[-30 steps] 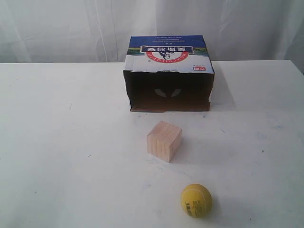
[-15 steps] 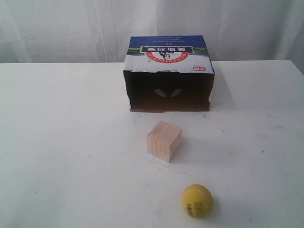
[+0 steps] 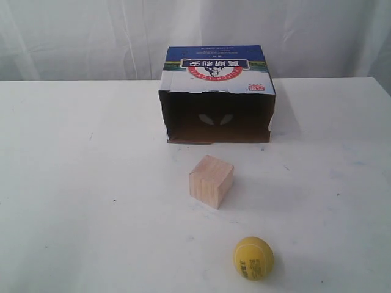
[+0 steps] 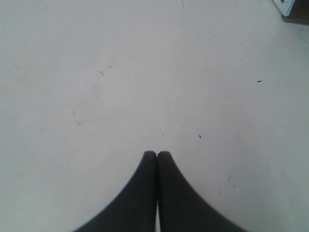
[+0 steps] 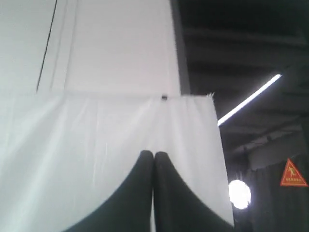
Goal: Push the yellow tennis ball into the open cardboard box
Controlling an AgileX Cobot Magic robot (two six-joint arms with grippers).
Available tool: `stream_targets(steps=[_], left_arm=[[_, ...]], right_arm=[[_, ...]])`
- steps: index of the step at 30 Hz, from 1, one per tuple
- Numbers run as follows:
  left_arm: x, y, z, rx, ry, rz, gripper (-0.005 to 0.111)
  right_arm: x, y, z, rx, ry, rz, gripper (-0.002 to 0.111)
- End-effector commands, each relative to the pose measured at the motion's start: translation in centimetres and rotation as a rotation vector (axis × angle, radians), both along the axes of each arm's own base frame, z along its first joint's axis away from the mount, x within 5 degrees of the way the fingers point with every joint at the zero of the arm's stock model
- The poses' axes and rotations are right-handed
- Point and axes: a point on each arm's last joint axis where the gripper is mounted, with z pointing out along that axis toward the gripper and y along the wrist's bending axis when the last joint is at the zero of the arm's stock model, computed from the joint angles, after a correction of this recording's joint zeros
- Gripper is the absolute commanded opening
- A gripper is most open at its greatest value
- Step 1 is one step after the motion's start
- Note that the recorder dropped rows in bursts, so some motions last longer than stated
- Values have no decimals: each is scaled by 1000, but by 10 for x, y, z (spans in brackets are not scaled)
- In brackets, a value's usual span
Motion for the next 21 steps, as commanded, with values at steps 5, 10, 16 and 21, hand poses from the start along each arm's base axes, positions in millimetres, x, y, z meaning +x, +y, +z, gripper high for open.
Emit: stream_targets(steps=[5,10,16,21], left_arm=[[-2,-2,-6,-19,50,-14,0],[-2,-2,-6,-19,50,-14,0],[-2,-2,-6,-19,50,-14,0],[-2,-2,-6,-19,50,-14,0]], right_arm=[[179,-18,-133,-263,1103,-65,0],[184,-7,-156,33,1434,95,0],[169,2,-136,-125,1720,191,0],[162,3,-125,-115,2073,264,0]])
